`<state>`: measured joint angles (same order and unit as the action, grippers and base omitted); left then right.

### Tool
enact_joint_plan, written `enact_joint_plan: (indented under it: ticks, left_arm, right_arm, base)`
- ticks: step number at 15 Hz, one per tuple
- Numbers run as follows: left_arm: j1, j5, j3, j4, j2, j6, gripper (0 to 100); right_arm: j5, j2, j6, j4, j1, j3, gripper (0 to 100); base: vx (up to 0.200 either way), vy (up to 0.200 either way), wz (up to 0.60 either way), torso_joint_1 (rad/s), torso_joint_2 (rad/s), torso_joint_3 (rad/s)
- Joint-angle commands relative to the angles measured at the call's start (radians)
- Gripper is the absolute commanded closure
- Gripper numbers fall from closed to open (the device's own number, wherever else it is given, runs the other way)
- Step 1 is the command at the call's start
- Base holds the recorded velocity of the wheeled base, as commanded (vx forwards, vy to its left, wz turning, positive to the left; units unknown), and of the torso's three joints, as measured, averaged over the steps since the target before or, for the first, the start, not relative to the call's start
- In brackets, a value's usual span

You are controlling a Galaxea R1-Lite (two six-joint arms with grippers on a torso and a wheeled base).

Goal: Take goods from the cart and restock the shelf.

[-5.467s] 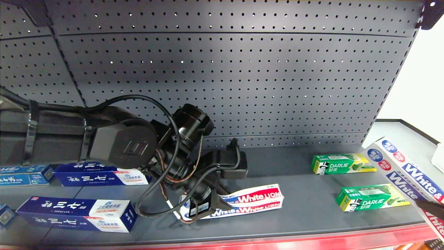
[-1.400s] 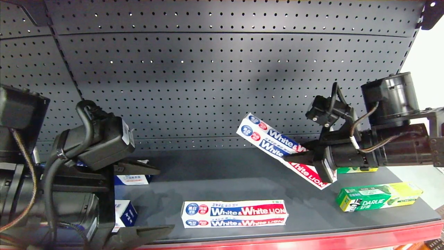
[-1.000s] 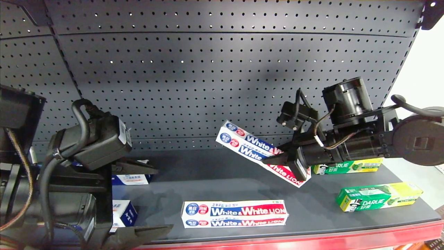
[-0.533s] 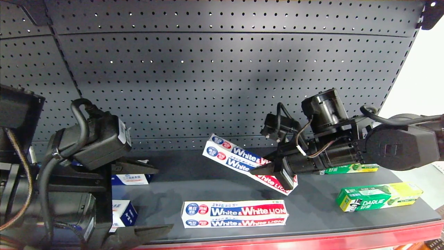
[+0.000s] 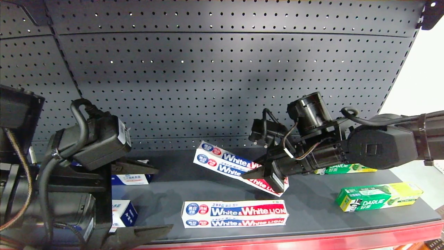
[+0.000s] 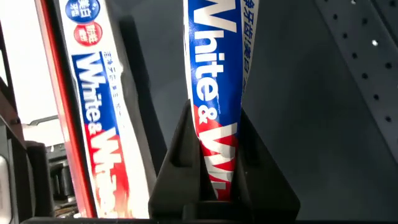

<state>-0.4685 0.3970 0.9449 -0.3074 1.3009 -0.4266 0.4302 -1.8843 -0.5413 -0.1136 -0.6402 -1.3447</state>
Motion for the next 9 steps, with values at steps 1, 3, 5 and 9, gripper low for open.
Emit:
enact_joint_plan:
  ticks: [1, 3, 5, 9]
  left_arm:
    - [-0.001, 0.000, 0.000, 0.001, 0.003, 0.000, 0]
    - [-0.001, 0.000, -0.001, 0.001, 0.003, 0.000, 0]
    - [-0.001, 0.002, -0.001, 0.001, 0.003, 0.002, 0]
    - [-0.001, 0.002, -0.006, 0.001, 0.003, 0.000, 0]
  right_arm:
    - [0.001, -0.022, 0.000, 0.002, -0.003, -0.011, 100]
    - [0.009, -0.039, -0.023, 0.003, -0.003, -0.013, 100]
    - [0.027, -0.053, -0.034, 0.002, 0.001, -0.017, 100]
    - [0.028, -0.076, -0.036, 0.003, 0.007, -0.031, 100]
  base:
    - [0.000, 0.000, 0.00, 0.000, 0.00, 0.000]
    - [0.000, 0.000, 0.00, 0.000, 0.00, 0.000]
    - [0.000, 0.000, 0.00, 0.000, 0.00, 0.000]
    - [0.000, 0.000, 0.00, 0.000, 0.00, 0.000]
